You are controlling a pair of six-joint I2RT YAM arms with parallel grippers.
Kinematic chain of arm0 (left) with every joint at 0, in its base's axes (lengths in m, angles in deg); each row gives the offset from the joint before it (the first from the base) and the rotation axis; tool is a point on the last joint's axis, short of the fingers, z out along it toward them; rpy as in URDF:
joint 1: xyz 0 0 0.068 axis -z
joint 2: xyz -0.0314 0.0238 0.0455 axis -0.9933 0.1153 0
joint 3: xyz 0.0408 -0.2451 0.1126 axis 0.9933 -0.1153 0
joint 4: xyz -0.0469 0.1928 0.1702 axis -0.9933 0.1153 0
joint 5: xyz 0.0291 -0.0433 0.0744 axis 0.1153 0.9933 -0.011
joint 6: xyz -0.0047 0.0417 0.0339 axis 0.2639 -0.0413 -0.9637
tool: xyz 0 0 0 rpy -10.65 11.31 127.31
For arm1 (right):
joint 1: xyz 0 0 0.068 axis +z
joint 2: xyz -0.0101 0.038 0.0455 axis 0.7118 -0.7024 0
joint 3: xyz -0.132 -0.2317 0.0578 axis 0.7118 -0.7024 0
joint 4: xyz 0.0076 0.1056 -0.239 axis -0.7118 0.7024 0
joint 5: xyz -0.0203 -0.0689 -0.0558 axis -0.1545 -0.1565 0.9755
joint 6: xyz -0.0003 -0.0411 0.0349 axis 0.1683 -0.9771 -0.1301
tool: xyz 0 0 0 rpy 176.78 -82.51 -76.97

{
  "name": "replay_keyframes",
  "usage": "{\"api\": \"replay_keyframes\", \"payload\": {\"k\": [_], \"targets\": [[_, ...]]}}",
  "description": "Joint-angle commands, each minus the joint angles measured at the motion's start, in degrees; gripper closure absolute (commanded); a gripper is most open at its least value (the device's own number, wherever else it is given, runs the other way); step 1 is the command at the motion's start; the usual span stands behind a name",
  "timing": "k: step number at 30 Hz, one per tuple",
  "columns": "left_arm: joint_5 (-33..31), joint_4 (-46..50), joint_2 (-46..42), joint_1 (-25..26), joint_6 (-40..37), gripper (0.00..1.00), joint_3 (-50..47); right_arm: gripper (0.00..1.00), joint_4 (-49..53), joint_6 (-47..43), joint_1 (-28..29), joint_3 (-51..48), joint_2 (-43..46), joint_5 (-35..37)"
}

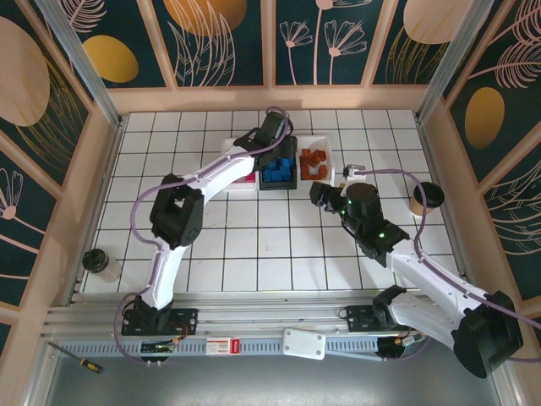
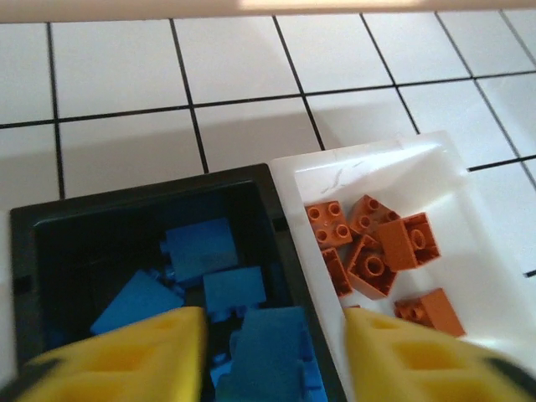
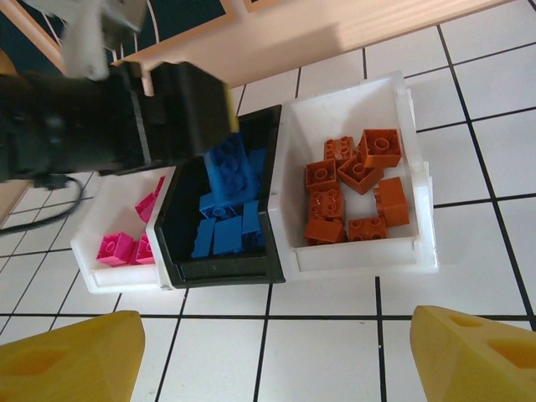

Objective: Sort the legos into containers by color
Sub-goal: Place the lego in the container, then reset both arms

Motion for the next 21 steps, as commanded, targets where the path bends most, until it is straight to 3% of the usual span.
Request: {"api": "replay_keyframes", "payload": {"k": [1,2,5,10,15,18,21], "targets": [[1.6,0.4,-2.2,-0.5,1.3,0.06,0.8,0.15,1.2,1.0,-0.5,-0.9,1.3,1.7],[1.9,-2.1,-4.7,-0.5,1.6,0.01,-1.9,0.15,1.2,1.0,-0.6,-1.0,1.4,2.1],[1.1,-10.3,-15.2,-0.5,2.1,0.01,-12.1,0.15,0.9,1.0,-0.6,-1.0,1.6,4.5],[-8.3,-18.5,-30.8,-2.0,0.0,0.01,-28.1,0.14,0.3,0.1,-0.7,-1.4,1.3,12.2],[-13.8,-26.9,-43.9,-8.1,-1.5,0.01,-46.3,0.01,1.8,1.9,-0.8,-2.0,0.8,19.8],[-25.2,-30.6,-48.8,-10.8,-7.0,0.01,-54.4,0.01,-1.2,2.1,-0.9,-3.5,0.4,23.3],[-41.0,-43.1,-51.8,-12.2,-18.5,0.01,-64.8,0.01,-1.5,2.5,-1.2,-3.4,-0.6,26.6]]}}
